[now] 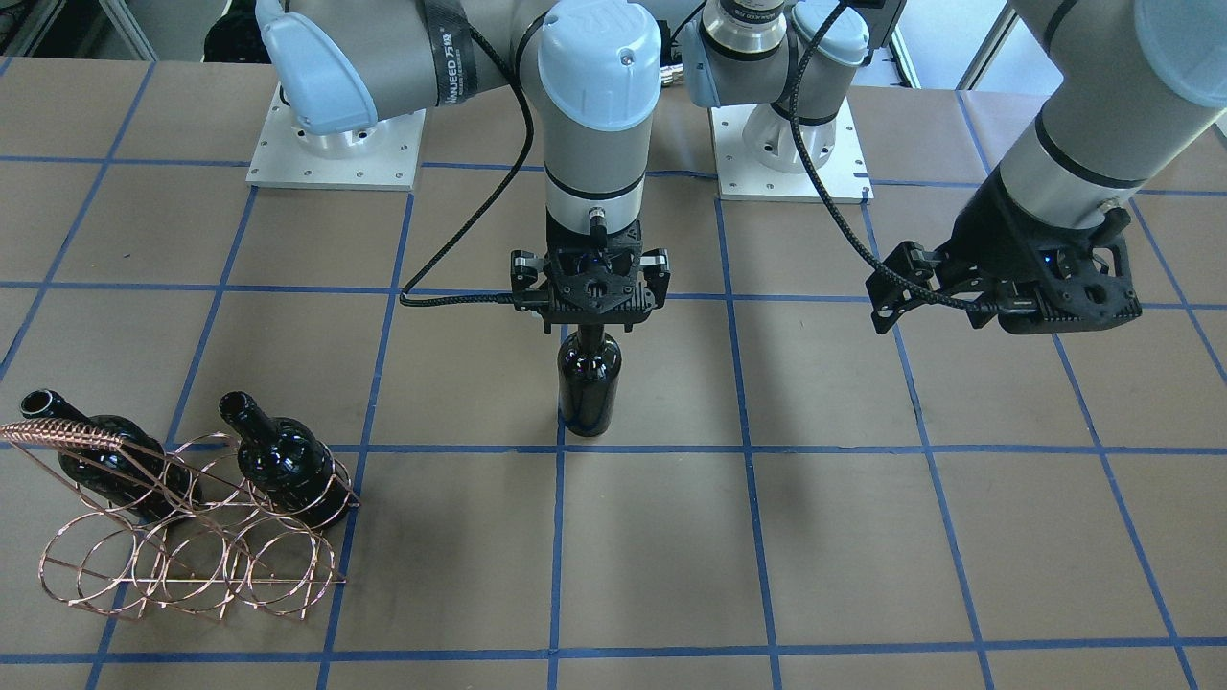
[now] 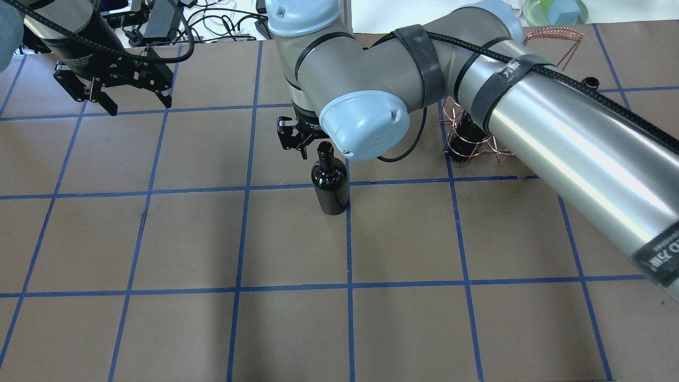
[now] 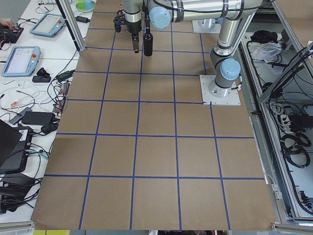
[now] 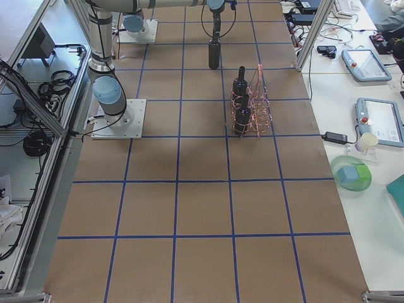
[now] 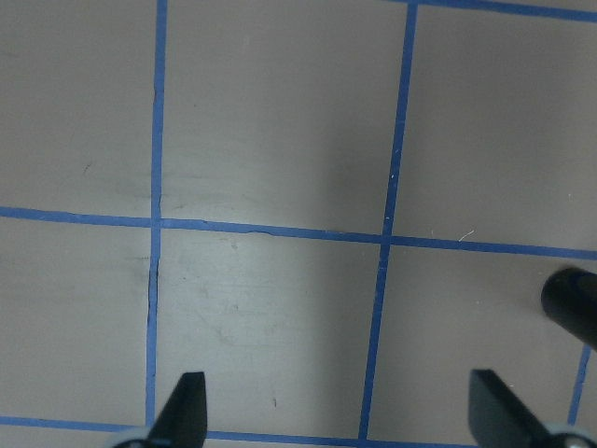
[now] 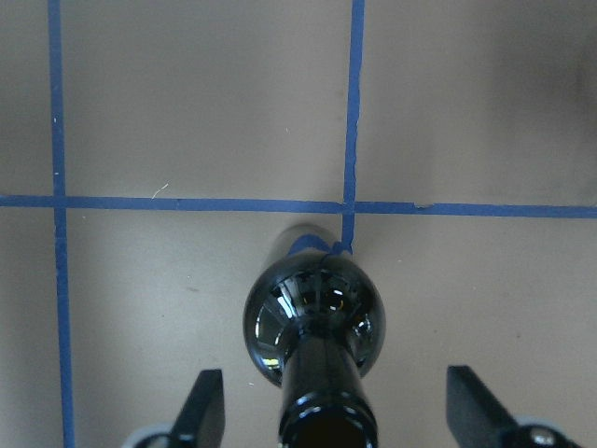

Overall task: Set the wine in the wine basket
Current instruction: 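Close the right gripper on the bottle neck and lift it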

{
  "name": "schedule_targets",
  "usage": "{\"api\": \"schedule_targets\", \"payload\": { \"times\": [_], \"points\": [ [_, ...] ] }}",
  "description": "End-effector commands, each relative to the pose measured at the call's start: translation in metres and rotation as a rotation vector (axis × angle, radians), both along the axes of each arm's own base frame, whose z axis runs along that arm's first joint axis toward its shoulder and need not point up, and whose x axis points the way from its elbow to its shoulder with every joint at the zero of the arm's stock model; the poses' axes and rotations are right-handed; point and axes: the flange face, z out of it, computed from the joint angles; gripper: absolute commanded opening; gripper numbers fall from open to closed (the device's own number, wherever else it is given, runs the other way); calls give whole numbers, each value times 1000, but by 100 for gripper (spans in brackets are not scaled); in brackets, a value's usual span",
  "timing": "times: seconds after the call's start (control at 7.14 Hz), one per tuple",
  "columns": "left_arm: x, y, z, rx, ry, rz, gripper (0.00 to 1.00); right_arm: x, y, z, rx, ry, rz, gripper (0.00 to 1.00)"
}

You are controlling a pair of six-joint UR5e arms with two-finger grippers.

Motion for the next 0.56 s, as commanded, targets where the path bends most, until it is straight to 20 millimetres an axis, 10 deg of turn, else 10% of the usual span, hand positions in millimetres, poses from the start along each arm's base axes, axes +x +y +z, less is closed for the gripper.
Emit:
{"api": "schedule_targets", "payload": {
  "times": [0.0, 0.42],
  "points": [
    [0, 0, -2, 3, 2, 2, 100, 1, 6, -12, 22, 8, 6, 68],
    [1, -2, -5, 8, -2, 0, 100, 0, 3, -8, 3, -4, 8, 47]
  ]
}}
